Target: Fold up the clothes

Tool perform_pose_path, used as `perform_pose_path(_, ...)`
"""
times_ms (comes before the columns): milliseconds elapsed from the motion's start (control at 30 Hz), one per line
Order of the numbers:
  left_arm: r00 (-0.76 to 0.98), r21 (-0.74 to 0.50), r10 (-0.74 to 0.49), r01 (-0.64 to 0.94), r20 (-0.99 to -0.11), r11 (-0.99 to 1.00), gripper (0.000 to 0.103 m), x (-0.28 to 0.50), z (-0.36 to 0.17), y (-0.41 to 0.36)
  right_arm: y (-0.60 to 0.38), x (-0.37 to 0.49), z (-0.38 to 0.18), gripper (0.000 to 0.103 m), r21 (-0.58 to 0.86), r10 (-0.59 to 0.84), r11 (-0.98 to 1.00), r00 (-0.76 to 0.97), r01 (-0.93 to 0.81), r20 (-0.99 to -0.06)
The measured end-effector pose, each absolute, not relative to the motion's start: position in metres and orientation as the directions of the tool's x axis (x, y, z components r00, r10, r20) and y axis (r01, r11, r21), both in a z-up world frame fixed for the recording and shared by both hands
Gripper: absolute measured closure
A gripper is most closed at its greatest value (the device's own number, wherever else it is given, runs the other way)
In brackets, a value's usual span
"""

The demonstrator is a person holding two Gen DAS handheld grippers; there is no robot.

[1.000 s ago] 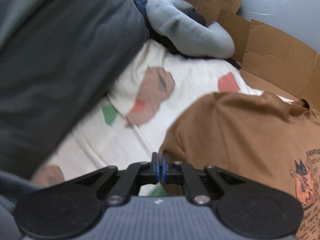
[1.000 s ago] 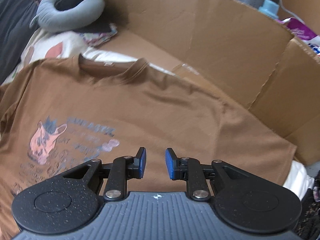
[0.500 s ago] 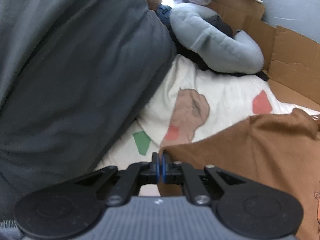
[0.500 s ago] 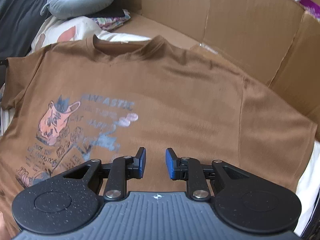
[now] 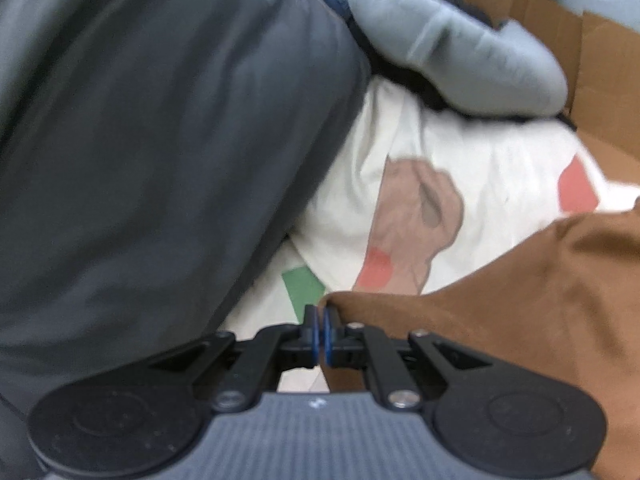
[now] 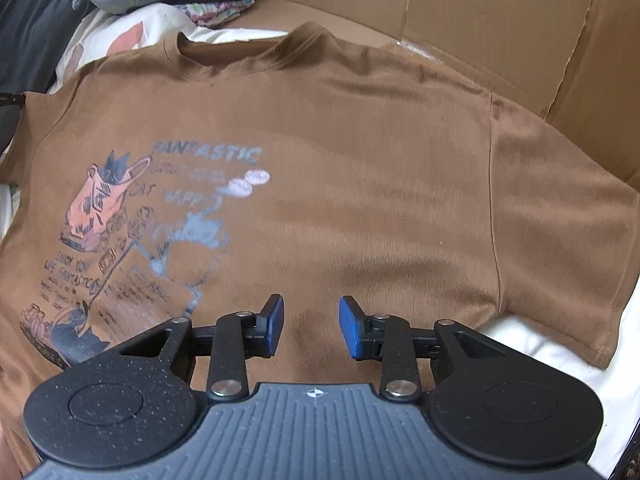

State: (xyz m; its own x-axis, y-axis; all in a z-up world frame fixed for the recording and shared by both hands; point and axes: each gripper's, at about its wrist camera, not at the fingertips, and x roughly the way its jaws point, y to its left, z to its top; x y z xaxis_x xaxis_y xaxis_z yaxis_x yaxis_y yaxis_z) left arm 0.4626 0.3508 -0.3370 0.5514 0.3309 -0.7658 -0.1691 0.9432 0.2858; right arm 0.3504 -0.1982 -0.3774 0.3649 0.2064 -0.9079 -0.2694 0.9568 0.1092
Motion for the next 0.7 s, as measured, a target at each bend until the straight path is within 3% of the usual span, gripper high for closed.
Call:
perform_pose_path(233,0.505,0.275,0.336,-0.193,-0.795,0.942,0.075,0.444,-0.341,0.354,-0.200,0.348,-0.380,0.066,0.107,0.203,0.957,0.360,-0.268,-0.911)
perform_pose_path(700,0.431,0.158,0.219,-0.173,-0.875,0.972,0.072,0.375,-0.333,0.333,-0.203,0.348,-0.380,0.066,0.119,0.216,0.957,0.375,-0.265,-0.901)
